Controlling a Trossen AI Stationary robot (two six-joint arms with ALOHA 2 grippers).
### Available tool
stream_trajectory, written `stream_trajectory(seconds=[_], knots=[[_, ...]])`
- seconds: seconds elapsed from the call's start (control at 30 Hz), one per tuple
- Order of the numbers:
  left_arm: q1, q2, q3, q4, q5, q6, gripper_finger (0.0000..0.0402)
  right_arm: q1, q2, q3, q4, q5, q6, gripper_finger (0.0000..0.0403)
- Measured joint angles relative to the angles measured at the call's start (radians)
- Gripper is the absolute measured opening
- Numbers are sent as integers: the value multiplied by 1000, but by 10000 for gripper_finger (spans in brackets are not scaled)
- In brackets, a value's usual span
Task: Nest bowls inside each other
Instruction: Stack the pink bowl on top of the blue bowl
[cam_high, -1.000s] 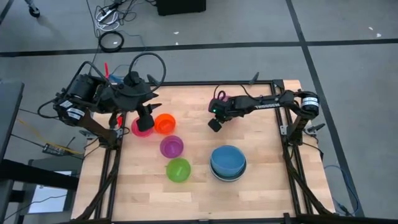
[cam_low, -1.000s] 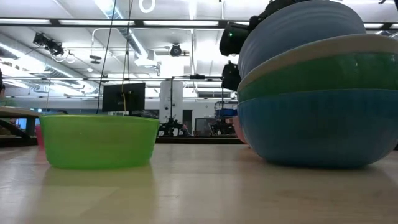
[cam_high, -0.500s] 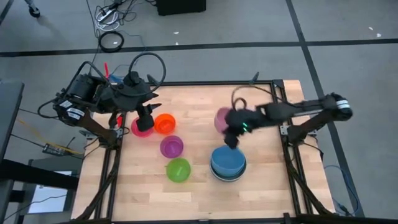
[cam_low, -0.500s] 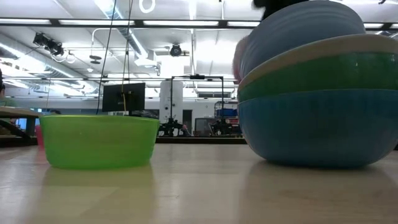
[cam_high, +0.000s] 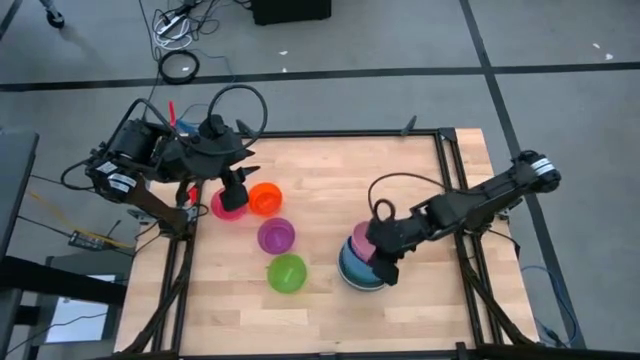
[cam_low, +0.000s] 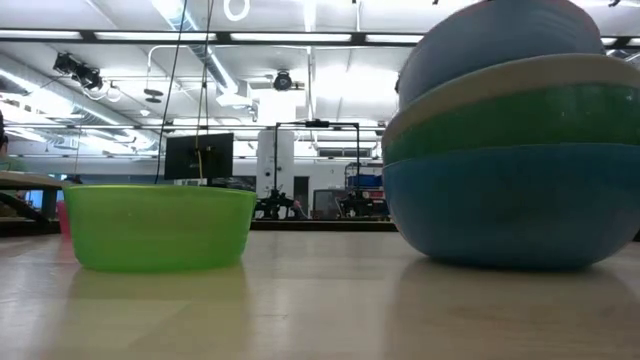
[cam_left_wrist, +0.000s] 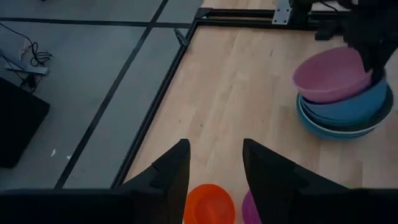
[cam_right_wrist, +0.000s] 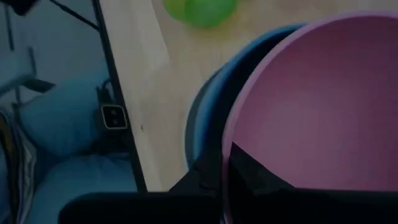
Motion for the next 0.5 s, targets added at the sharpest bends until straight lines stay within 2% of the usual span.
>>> stream_trajectory(seconds=[0.17, 0.33, 0.5], knots=[[0, 0, 0, 0, 0, 0, 157, 8, 55, 2, 9, -23, -3, 0], [0, 0, 0, 0, 0, 0, 157, 18, 54, 0, 47, -23, -22, 3], [0, 0, 0, 0, 0, 0, 157, 25, 22, -2, 99, -49, 25, 36]])
